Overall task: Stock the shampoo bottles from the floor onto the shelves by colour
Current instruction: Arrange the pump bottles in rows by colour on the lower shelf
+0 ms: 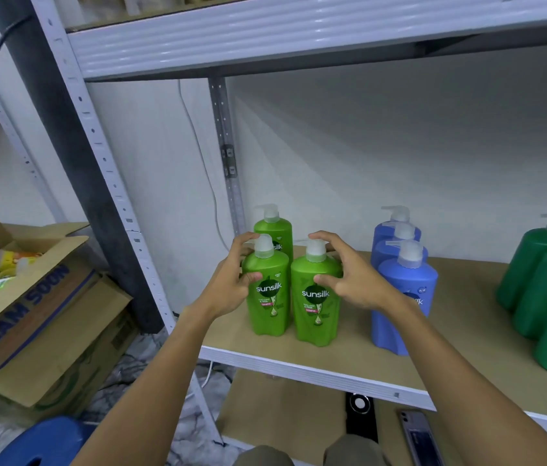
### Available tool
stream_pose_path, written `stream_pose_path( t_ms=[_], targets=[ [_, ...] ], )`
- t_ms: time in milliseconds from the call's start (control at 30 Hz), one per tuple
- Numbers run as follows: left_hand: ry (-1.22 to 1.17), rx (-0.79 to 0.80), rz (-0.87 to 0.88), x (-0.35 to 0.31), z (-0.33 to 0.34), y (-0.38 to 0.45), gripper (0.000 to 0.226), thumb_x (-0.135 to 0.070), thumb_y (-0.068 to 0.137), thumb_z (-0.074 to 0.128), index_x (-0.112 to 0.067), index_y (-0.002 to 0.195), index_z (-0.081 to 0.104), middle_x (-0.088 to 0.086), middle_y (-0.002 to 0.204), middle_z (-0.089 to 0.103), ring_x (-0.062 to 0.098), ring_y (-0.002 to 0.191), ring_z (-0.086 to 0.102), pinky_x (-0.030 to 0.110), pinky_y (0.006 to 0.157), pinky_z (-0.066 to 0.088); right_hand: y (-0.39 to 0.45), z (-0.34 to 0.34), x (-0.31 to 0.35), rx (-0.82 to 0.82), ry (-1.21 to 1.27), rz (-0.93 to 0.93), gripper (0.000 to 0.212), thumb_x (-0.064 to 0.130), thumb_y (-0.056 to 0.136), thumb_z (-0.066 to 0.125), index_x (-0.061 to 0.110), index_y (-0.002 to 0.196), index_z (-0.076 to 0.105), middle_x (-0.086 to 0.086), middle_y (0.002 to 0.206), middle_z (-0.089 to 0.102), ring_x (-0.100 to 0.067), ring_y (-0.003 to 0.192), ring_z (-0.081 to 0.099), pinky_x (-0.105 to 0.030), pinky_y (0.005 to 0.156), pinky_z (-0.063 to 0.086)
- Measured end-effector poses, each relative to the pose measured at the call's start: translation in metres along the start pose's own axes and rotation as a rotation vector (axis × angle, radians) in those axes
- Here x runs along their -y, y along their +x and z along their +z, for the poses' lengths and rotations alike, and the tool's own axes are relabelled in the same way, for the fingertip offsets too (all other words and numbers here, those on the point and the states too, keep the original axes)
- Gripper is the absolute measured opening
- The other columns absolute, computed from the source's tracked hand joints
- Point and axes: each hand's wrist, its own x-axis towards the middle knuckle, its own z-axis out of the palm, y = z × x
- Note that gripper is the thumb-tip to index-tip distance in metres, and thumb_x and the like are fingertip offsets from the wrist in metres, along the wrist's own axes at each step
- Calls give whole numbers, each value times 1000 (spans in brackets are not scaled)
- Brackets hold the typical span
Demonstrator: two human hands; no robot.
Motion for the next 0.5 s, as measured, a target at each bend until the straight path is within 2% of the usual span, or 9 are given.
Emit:
stream_pose_path(
  t_ms=[100, 233, 400, 500],
  targets=[
    [-14, 15, 2, -1, -4, -7, 84, 14, 88, 59, -53, 133, 33, -1, 123, 59, 17, 114, 63, 41, 99, 53, 1, 0, 2, 19, 14, 9, 75, 7, 86, 73, 54, 134, 41, 2, 128, 54, -16, 121, 57, -47, 99, 54],
    [-53, 34, 6, -3, -7, -12, 87, 16, 88, 57, -58, 129, 35, -3, 123, 58, 20, 116, 62, 43, 97, 54, -1, 2, 2, 13, 20, -3, 75, 7, 85, 71, 54, 135, 40, 0, 127, 54, -19, 122, 58, -50, 99, 54],
    [-91, 70, 22, -6, -6, -16, 85, 16, 88, 58, -57, 126, 36, -8, 122, 57, 23, 118, 60, 33, 93, 53, 0, 3, 1, 17, 30, -8, 75, 7, 85, 70, 53, 136, 39, -3, 130, 52, -22, 124, 56, -52, 98, 54],
    [-116, 71, 31, -7, -5, -17, 87, 15, 88, 58, -60, 124, 36, -8, 120, 58, 23, 117, 60, 34, 94, 53, 0, 3, -1, 17, 37, -17, 75, 6, 85, 69, 52, 136, 39, -3, 131, 52, -22, 124, 56, -51, 99, 53]
  ],
)
